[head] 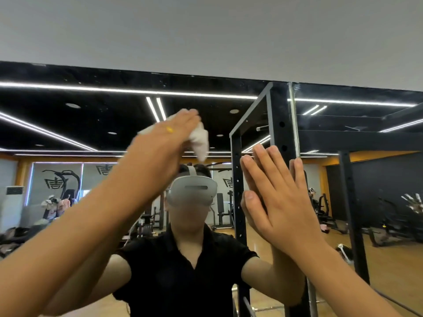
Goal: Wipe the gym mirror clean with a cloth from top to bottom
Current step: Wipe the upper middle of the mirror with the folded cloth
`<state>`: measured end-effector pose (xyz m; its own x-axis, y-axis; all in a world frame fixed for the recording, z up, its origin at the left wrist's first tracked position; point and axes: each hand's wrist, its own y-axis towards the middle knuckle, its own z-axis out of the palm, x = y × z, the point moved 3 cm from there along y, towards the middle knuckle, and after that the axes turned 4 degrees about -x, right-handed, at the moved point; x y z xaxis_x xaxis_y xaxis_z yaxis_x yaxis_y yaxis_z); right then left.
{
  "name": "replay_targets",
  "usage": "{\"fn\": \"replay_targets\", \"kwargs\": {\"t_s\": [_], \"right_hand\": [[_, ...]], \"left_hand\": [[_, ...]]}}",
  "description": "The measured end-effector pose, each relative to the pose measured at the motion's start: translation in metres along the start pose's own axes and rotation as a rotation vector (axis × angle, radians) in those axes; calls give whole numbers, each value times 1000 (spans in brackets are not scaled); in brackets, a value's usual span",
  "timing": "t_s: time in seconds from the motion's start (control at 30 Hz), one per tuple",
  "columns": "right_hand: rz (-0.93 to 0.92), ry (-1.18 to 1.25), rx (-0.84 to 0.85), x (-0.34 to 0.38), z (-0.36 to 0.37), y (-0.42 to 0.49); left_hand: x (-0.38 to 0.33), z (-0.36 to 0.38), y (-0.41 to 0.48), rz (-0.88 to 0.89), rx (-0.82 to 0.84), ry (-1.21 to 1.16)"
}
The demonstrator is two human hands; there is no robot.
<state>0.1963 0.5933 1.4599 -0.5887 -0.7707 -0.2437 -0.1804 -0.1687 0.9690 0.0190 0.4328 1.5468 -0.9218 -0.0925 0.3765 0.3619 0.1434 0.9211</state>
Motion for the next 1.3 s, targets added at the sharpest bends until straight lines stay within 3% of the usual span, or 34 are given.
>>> {"fn": "replay_targets", "kwargs": {"t_s": [0.17,0.37,0.53,0.67,0.8,0.9,1.07,1.2,1.3], "right_hand": [[-1,-23,1,2,0,1],[10,-15,15,1,0,1],[14,-7,6,2,0,1],[16,-1,-1,2,0,1],[19,21,11,2,-2,2],[18,49,29,0,-3,2],[89,337,84,-2,-18,8],[221,518,-137,-7,-49,32],[213,457,-201,-8,-66,70]], "left_hand": [[2,-10,4,31,-116,-6],[-55,31,99,13,126,-9],[-71,58,132,127,195,62],[-69,56,132,150,202,11],[-71,37,115,74,63,-246],[-54,32,93,39,-26,-205],[-43,34,73,58,103,-143],[-41,28,70,7,274,-219],[-39,21,70,-41,155,-272]]}}
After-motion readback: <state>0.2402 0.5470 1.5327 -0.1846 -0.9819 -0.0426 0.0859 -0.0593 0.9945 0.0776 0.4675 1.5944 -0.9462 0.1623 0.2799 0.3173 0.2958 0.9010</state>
